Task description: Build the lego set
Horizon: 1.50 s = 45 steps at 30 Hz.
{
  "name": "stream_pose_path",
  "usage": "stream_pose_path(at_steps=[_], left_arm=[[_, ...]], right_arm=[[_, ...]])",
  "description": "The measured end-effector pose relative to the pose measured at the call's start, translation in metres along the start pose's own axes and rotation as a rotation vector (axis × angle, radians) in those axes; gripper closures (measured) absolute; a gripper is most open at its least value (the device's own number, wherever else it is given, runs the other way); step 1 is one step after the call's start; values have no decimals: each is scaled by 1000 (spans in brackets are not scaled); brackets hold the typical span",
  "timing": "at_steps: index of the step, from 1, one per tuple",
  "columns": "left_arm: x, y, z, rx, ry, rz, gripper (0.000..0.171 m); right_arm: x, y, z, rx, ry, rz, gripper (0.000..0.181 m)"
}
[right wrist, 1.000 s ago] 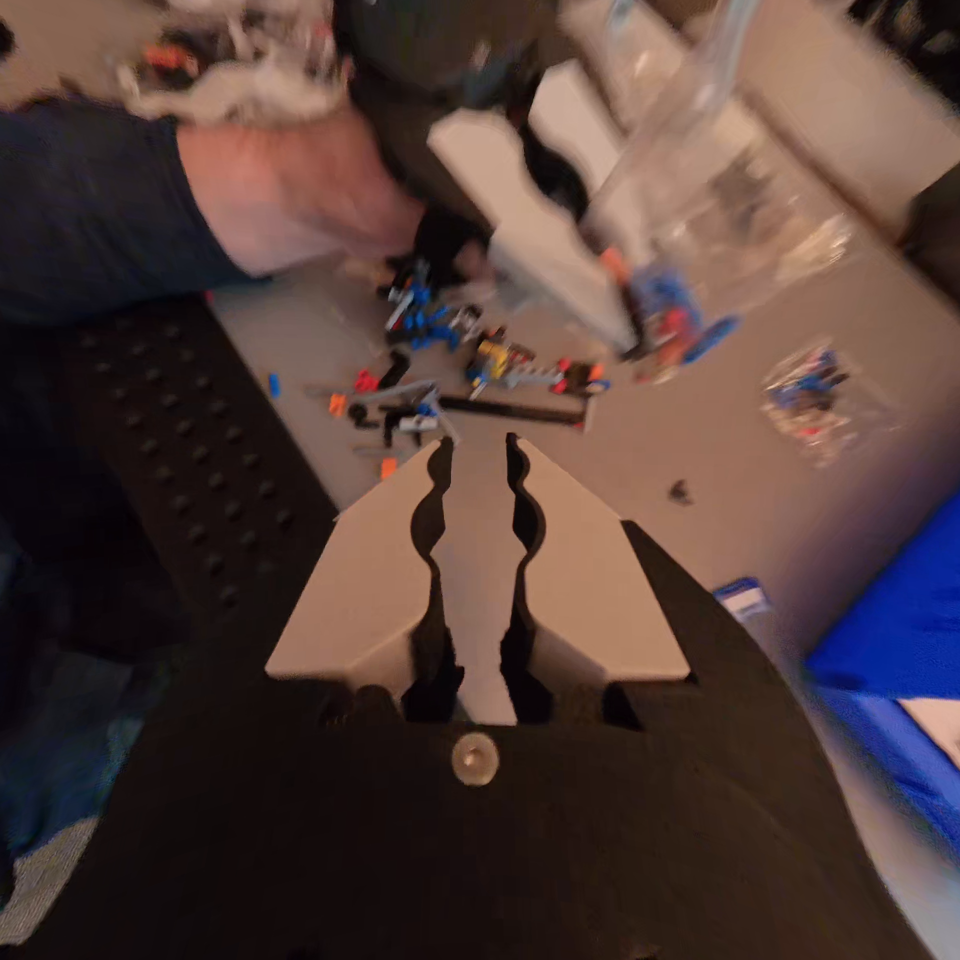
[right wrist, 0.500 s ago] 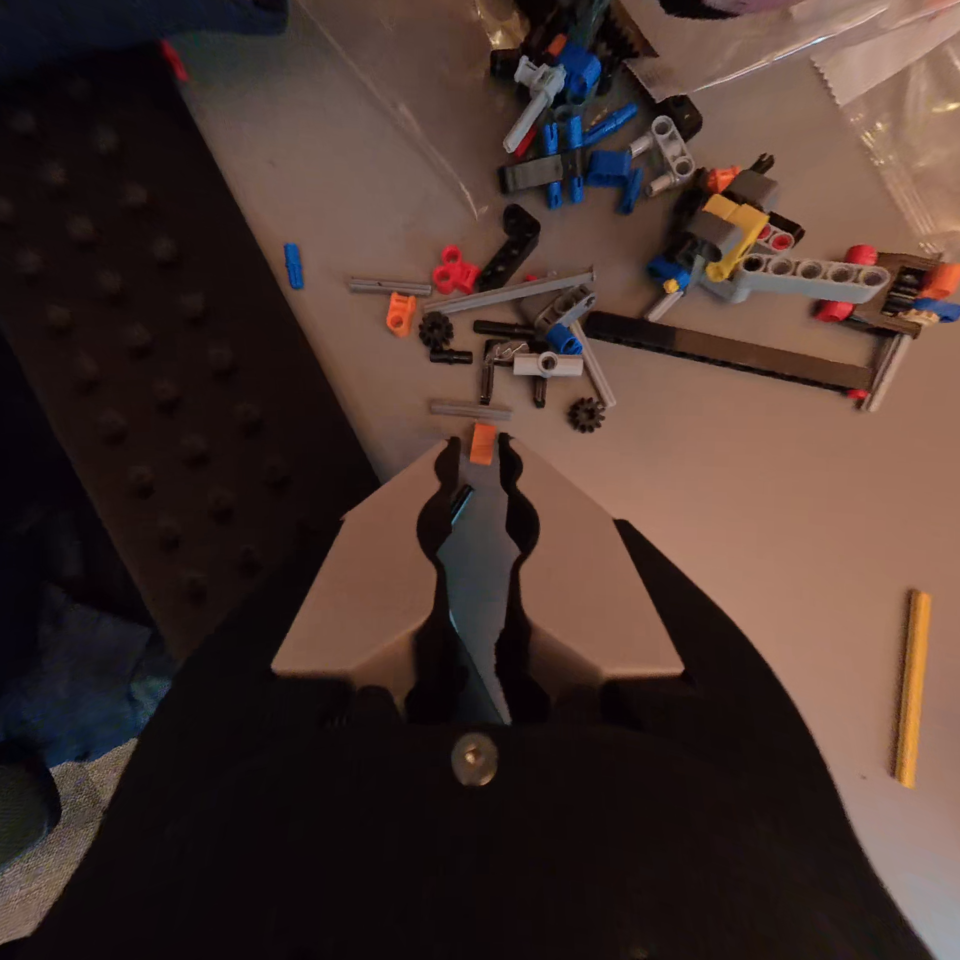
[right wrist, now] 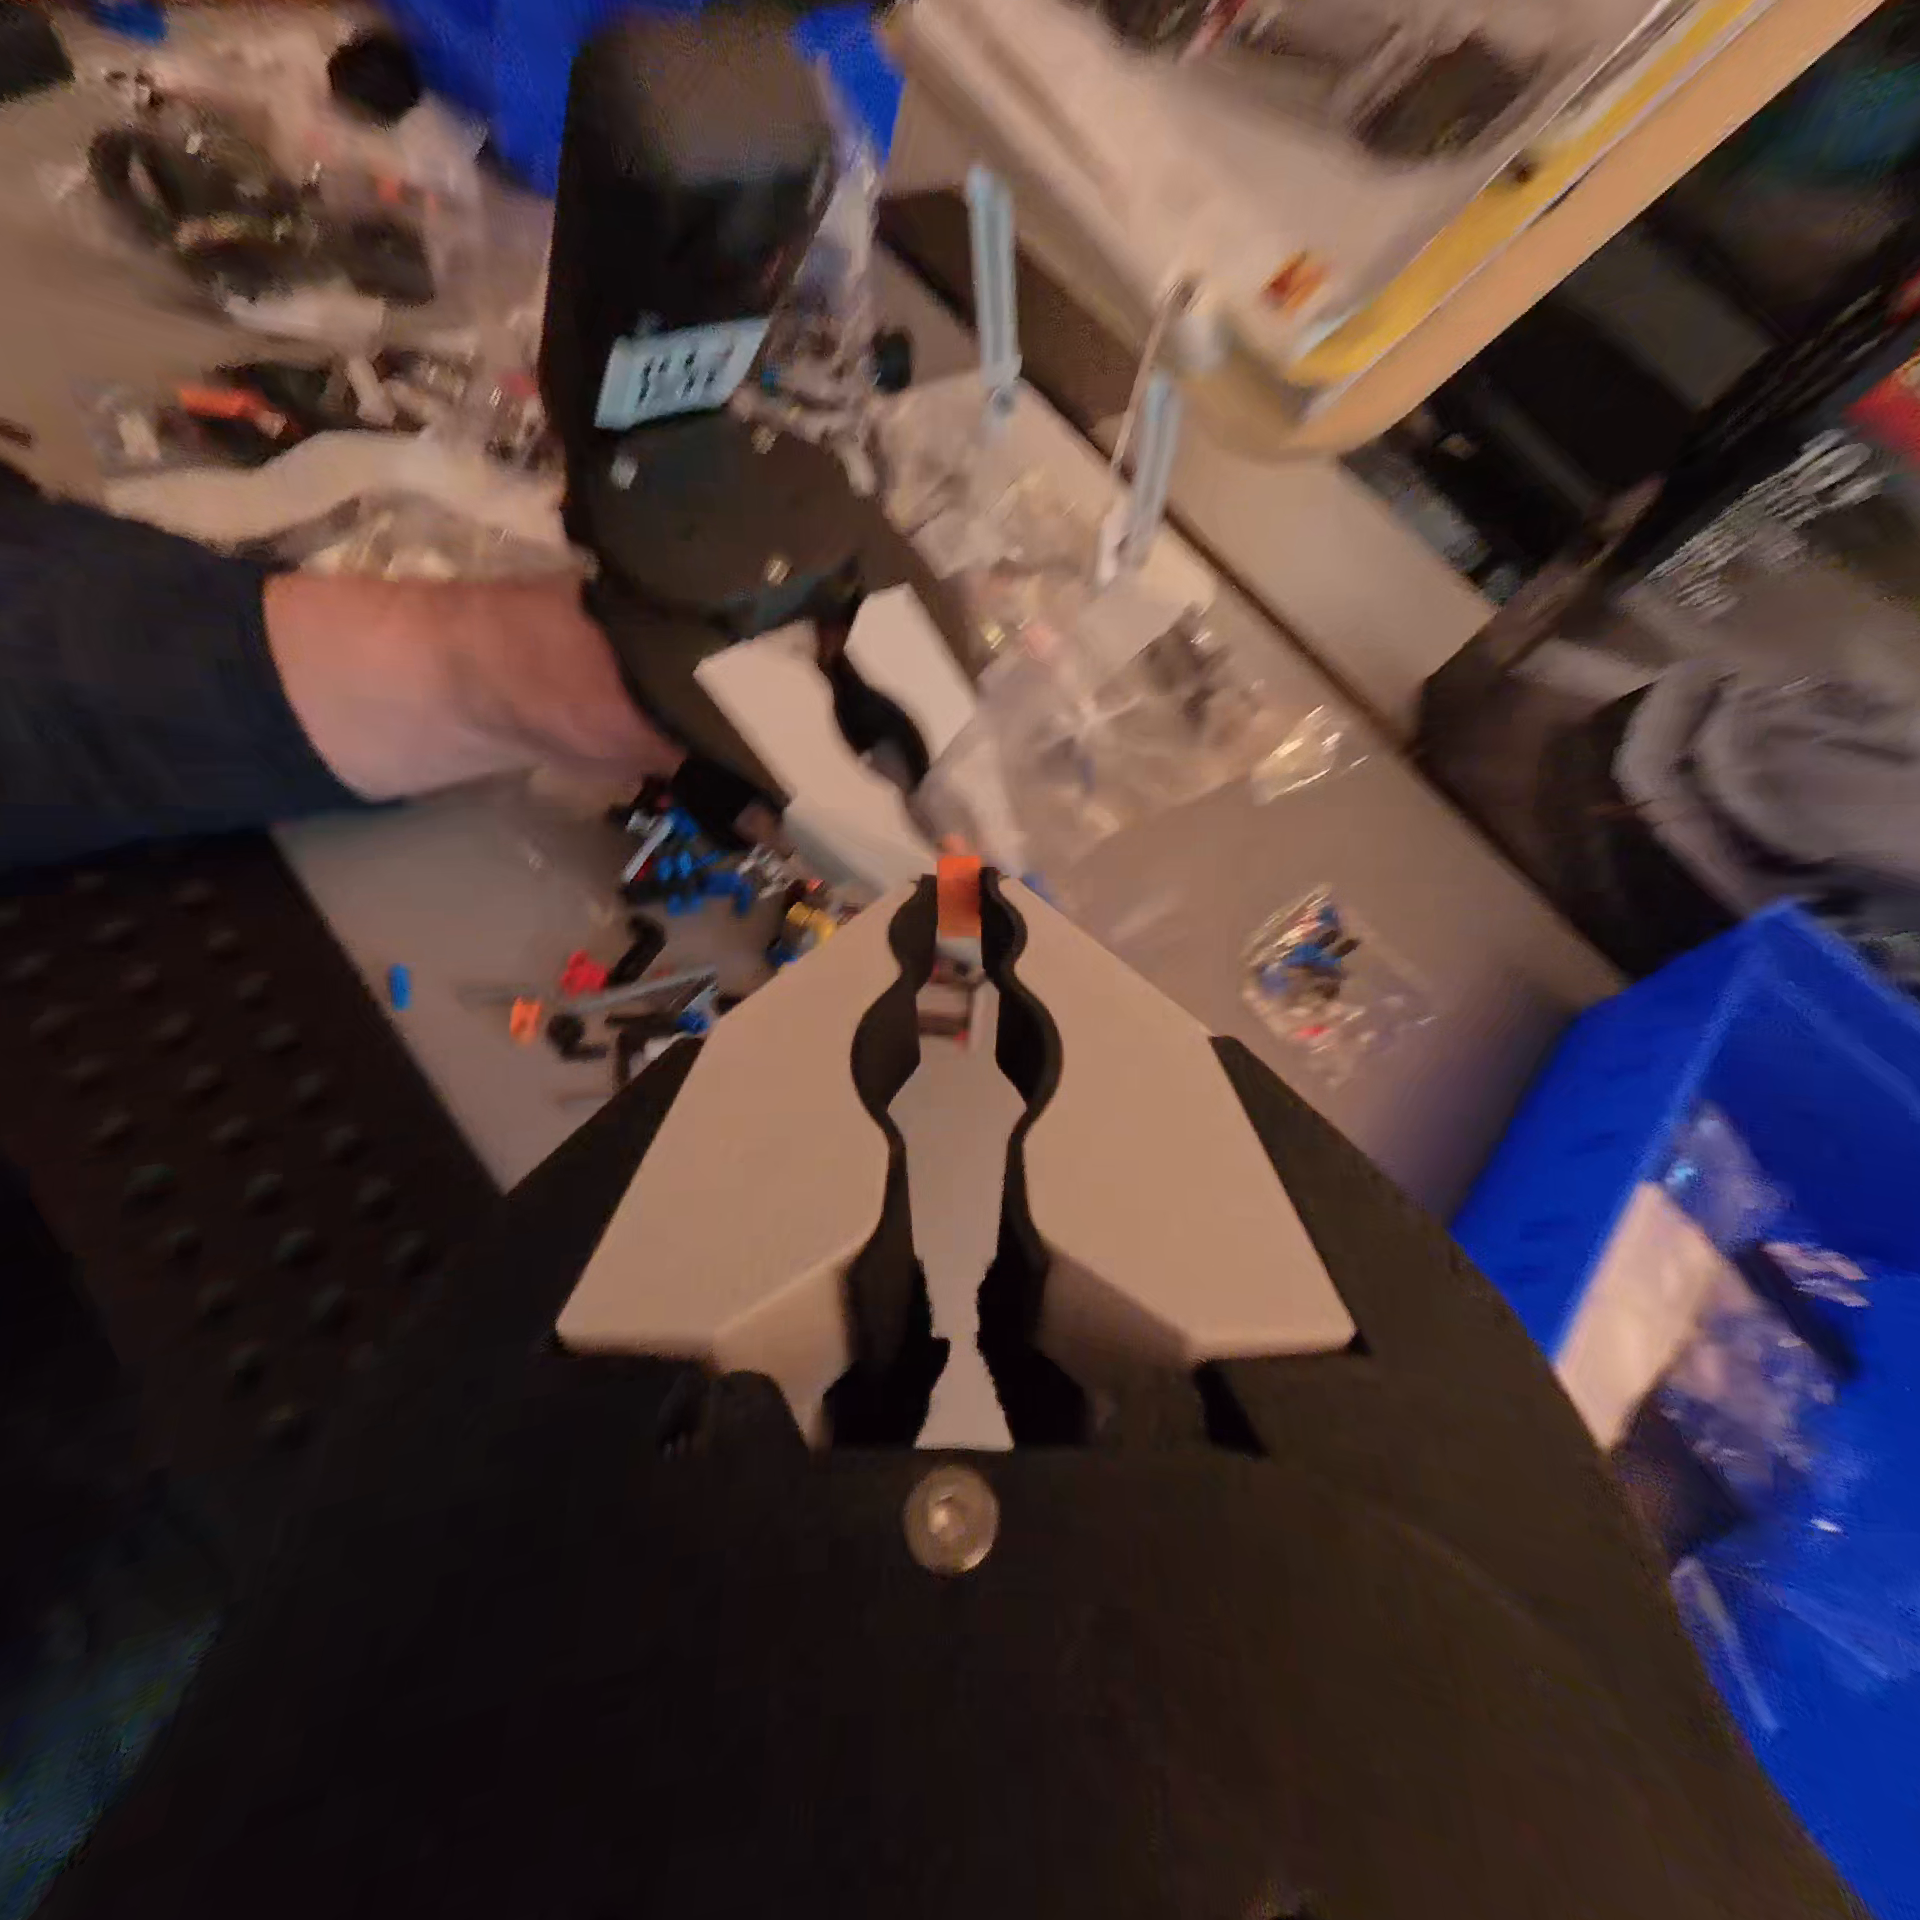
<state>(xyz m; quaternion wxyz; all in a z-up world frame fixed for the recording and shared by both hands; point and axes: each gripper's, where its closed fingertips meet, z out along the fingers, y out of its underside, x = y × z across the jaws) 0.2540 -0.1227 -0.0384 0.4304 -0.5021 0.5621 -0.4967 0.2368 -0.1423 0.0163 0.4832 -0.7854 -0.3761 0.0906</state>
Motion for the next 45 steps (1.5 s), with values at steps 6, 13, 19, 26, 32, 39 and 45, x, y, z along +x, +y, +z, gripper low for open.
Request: stream_pose_path(at_steps=[6,13,19,26,32,39,45], left_arm=[[2,-1,0,5,9,1,166],[1,-3,-1,11,8,-1,166],[-1,-1,-1,8,3,-5,166],[0,-1,-1,7,1,-5,166],[-1,-1,-2,9,0,-4,166],[-1,-2,-2,12,0,-4,166],[0,-4,-3,17,0,-3,166]], right_arm=[[25,-24,2,22,29,-11,174],[26,-15,0,15,65,-3,165],[-4,23,-7,-77,6,36,166],[-90,120,35,-413,-269,103,163],[-129,164,54,-577,-369,140,163],[-126,167,59,-596,-324,81,180],[-108,156,54,-550,-277,68,180]])
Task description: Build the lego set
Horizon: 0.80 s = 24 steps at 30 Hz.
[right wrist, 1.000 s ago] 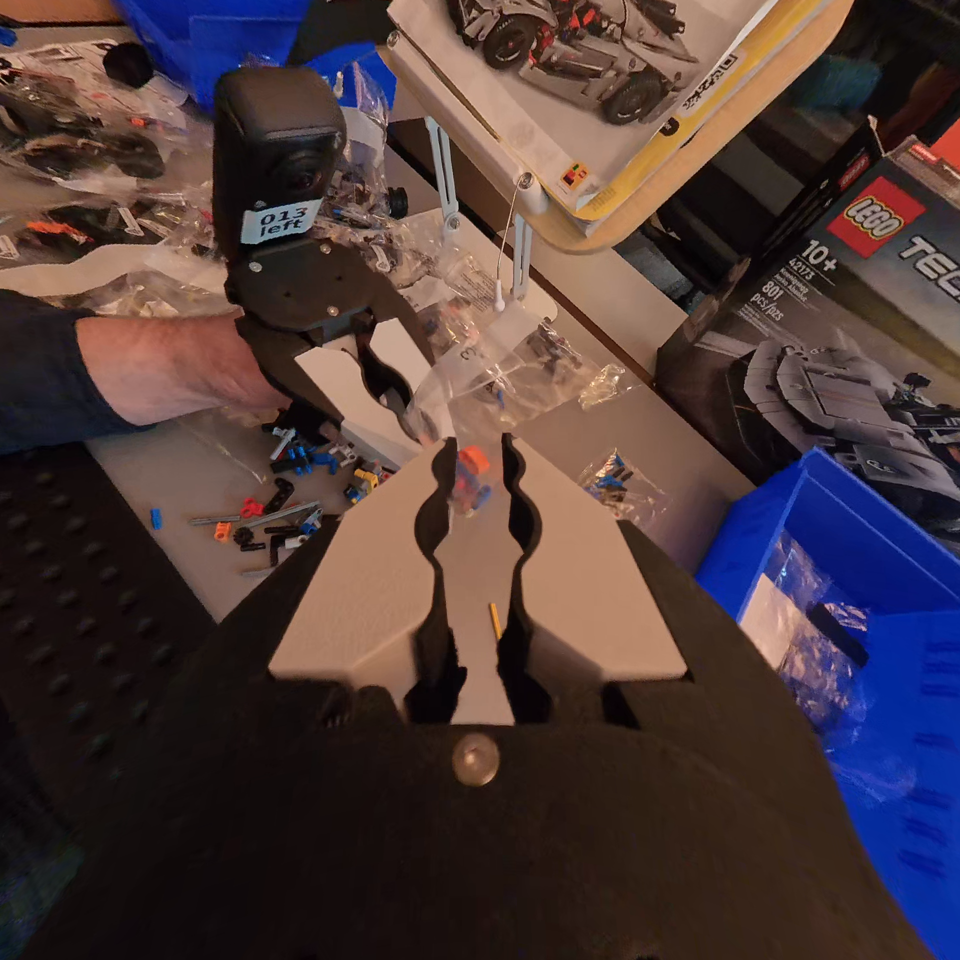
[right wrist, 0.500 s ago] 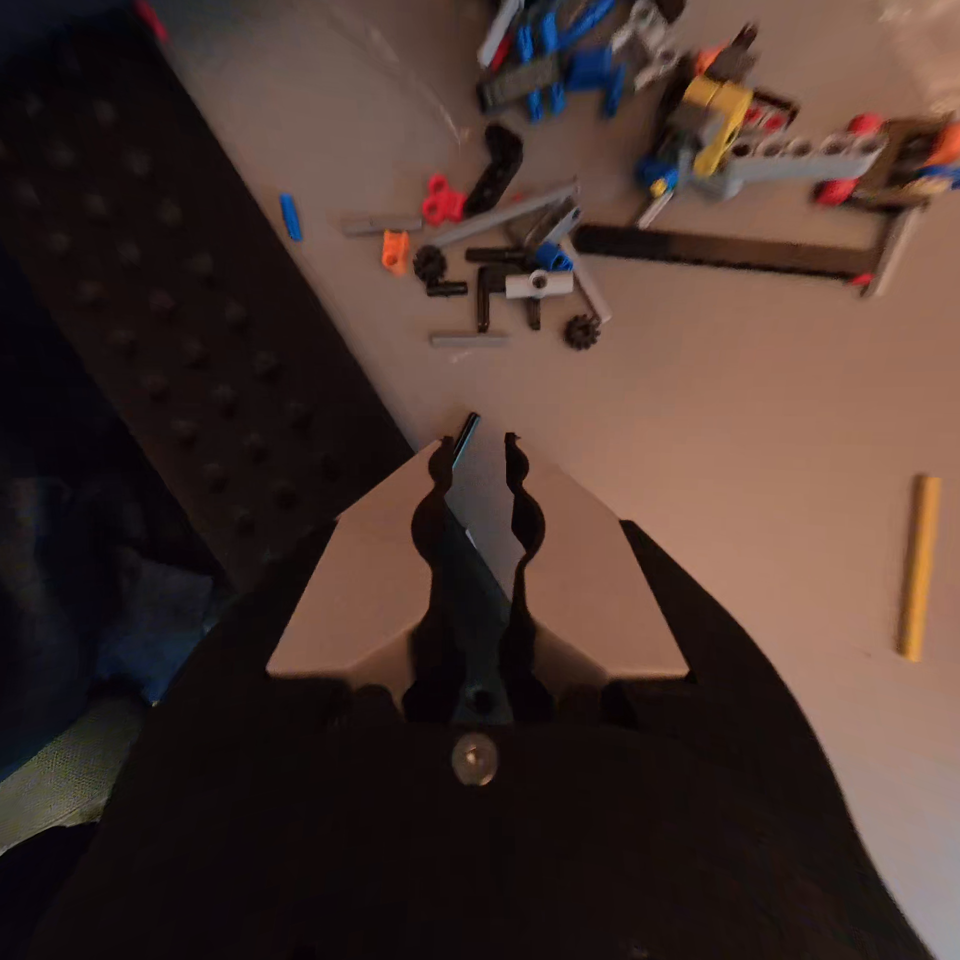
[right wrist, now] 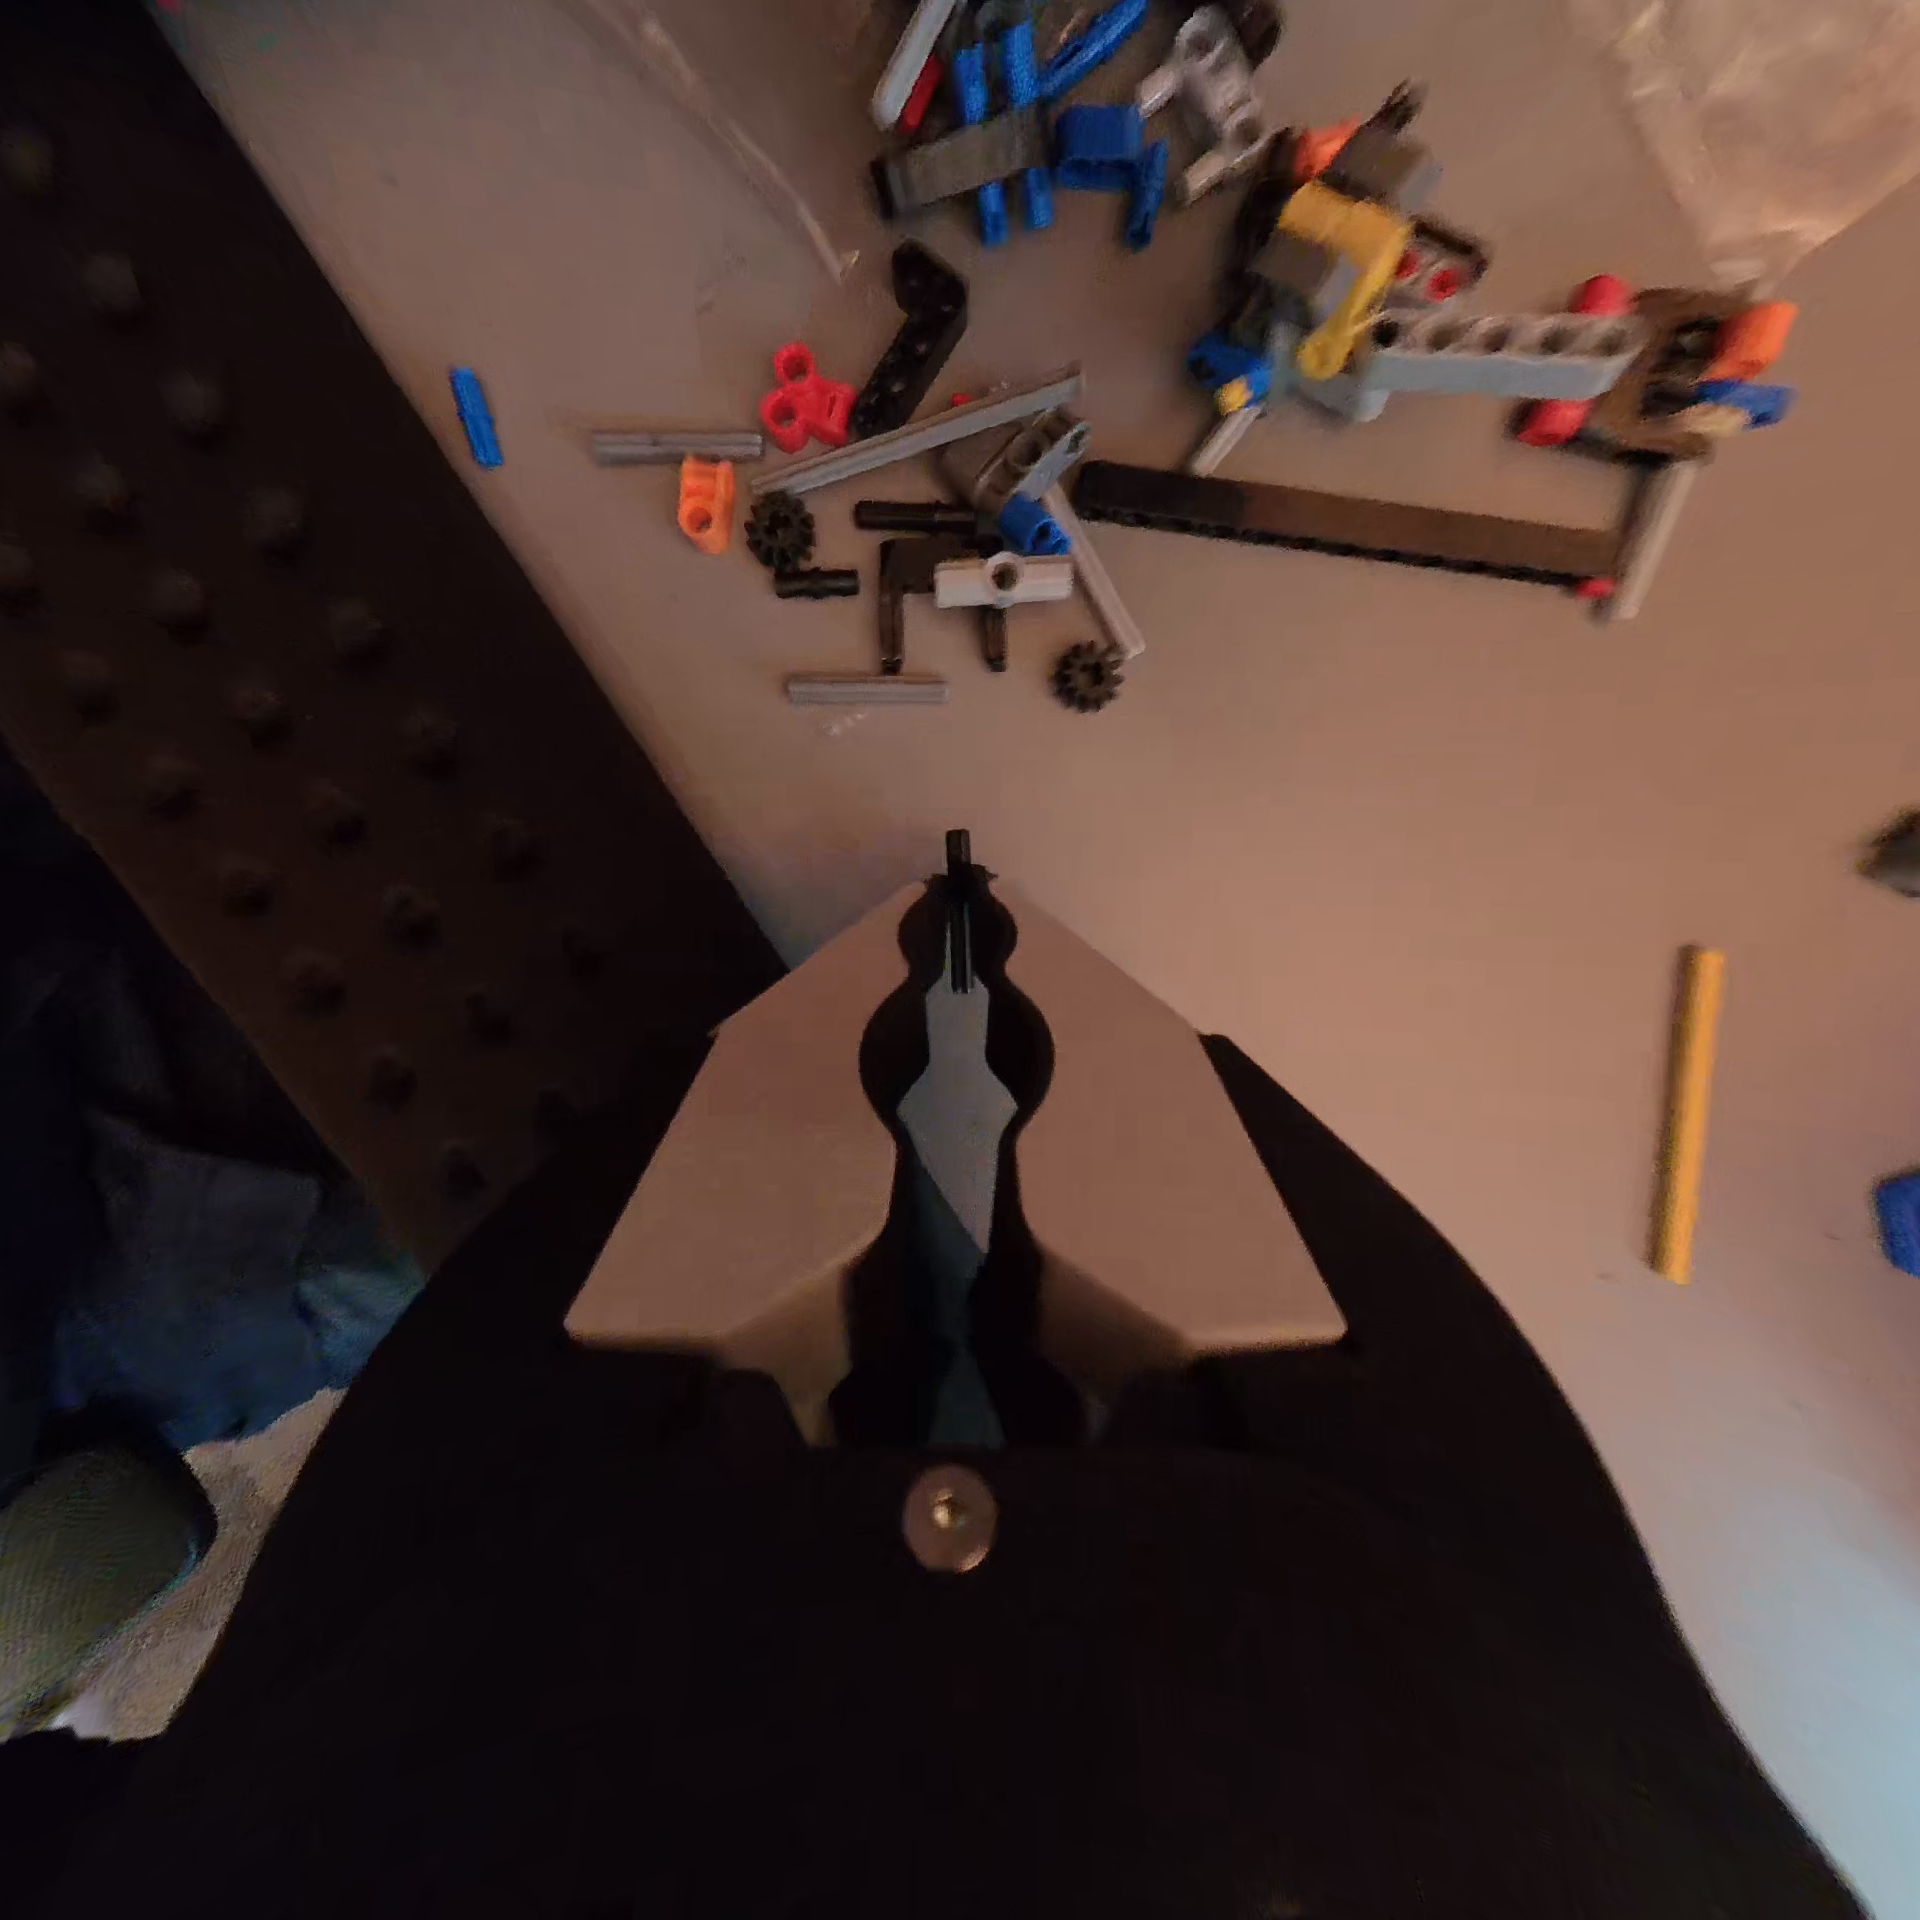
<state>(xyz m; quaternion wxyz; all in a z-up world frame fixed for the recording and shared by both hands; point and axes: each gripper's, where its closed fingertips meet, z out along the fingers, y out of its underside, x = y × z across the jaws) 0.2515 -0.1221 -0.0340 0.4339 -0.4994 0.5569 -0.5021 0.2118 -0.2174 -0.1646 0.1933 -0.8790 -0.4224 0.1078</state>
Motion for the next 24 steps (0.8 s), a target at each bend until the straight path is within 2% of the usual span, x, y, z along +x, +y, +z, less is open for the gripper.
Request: stream_pose_path(at_steps=[3,8,11,14,24], left_arm=[[1,0,0,1,3,-1,166],[2,0,1,0,13,-5,166],[3,0,1,4,21,-9,166],[4,-1,1,7,27,-10,166],[6,-1,1,5,39,-7,166]], right_arm=[[20,-21,-32,110,74,-4,180],[64,-74,-116,368,276,-33,180],[78,-96,-152,466,314,-60,180],[89,-108,-166,487,352,-82,180],[103,-123,-166,504,397,-115,180]])
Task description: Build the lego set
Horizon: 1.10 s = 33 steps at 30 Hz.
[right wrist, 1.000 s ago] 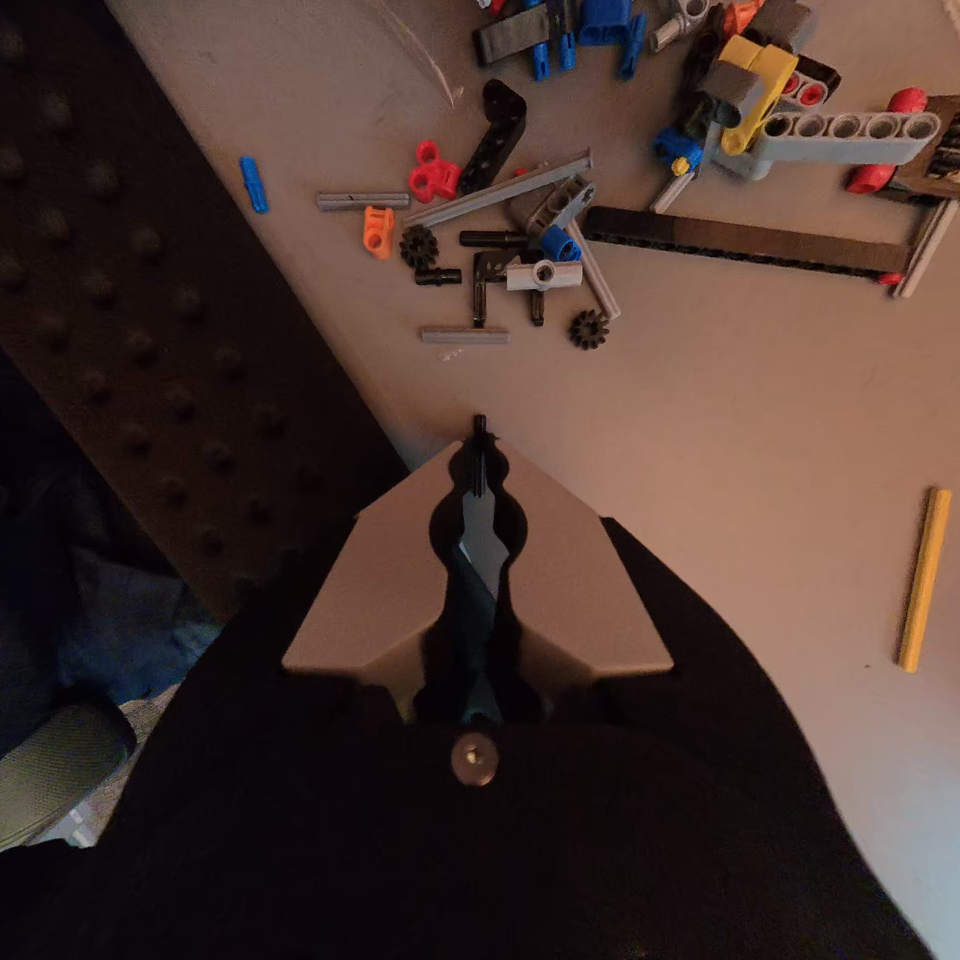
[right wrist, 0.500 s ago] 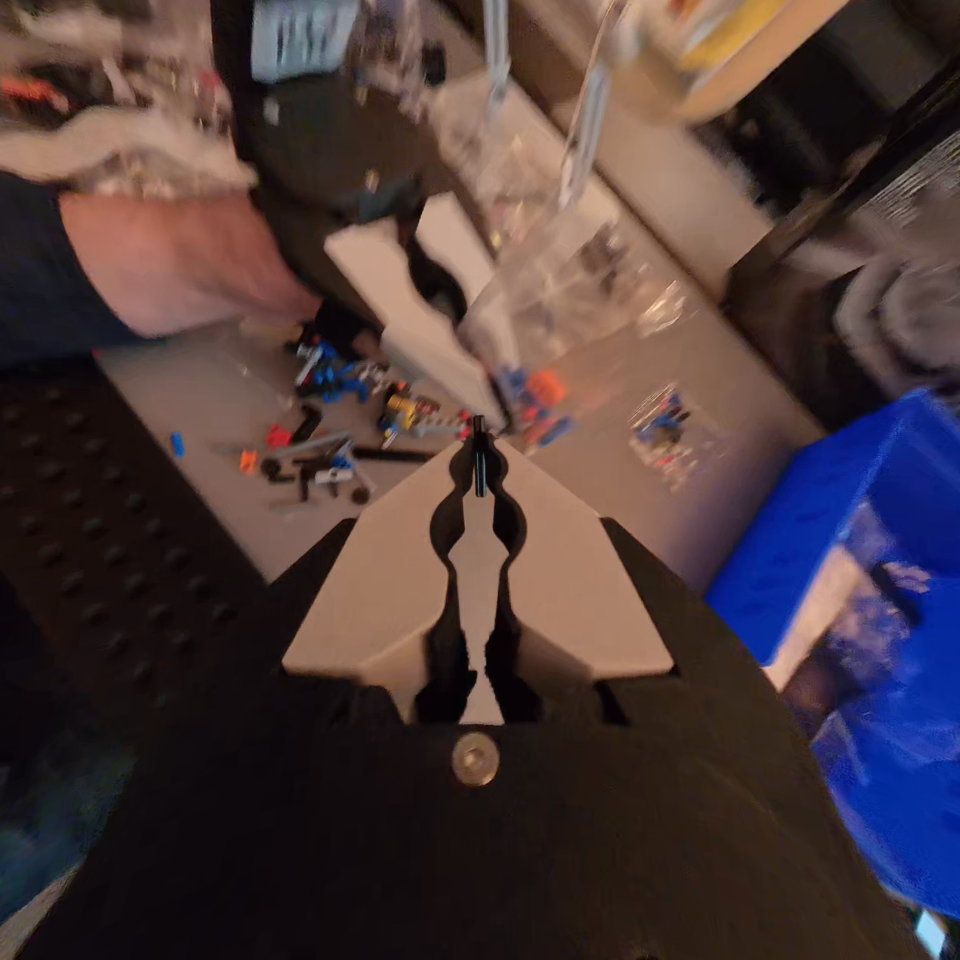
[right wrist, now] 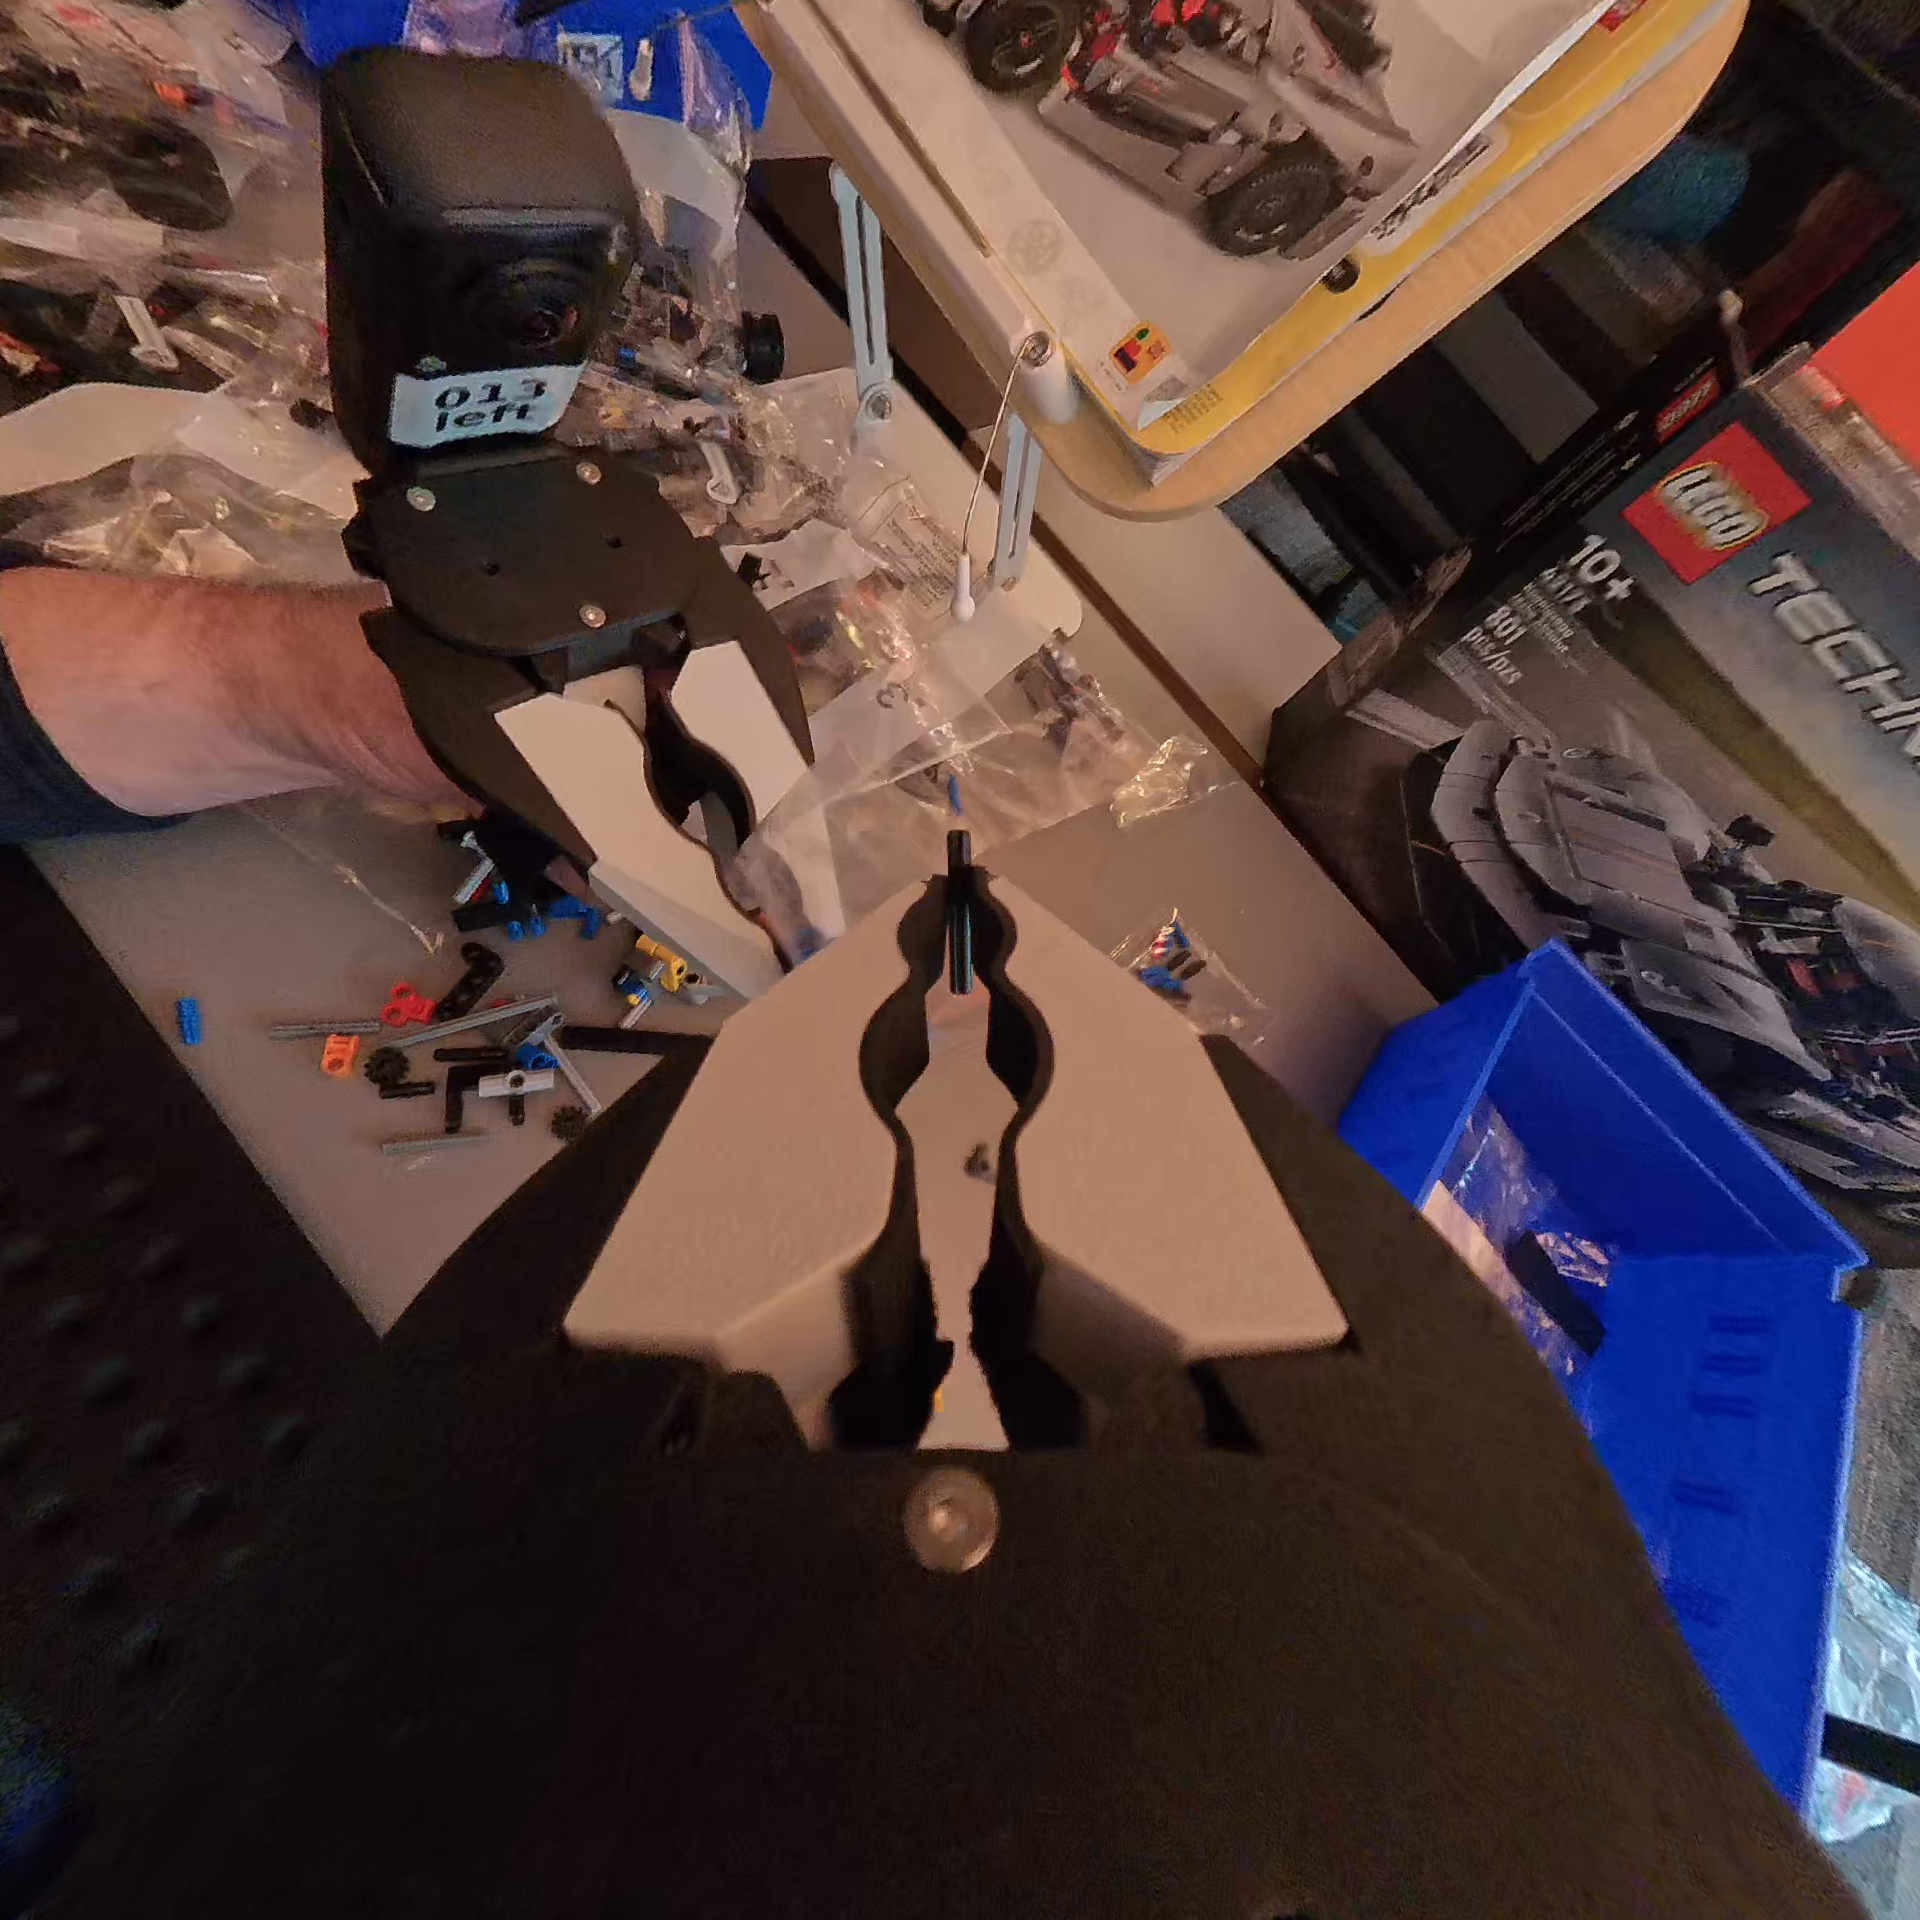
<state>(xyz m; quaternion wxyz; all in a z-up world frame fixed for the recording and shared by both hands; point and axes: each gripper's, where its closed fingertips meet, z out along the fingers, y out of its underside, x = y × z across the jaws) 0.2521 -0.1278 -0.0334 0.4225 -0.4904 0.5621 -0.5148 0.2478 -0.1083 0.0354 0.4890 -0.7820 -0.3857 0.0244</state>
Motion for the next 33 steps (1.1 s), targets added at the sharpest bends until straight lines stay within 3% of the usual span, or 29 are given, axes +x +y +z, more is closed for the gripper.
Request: stream_pose_path(at_steps=[7,16,25,29,33], left_arm=[[1,2,1,-8,5,1,166],[1,3,2,-11,6,1,166],[-3,-1,-2,11,-2,-12,166],[-4,-15,-11,98,20,-66,166],[-6,-55,-43,346,76,-175,166]], right_arm=[[4,-15,-7,99,-3,14,180],[-5,1,2,32,-64,41,170],[-8,16,-20,73,-30,91,173],[-28,40,-14,30,-78,123,174],[-49,62,2,-43,-120,114,173]])
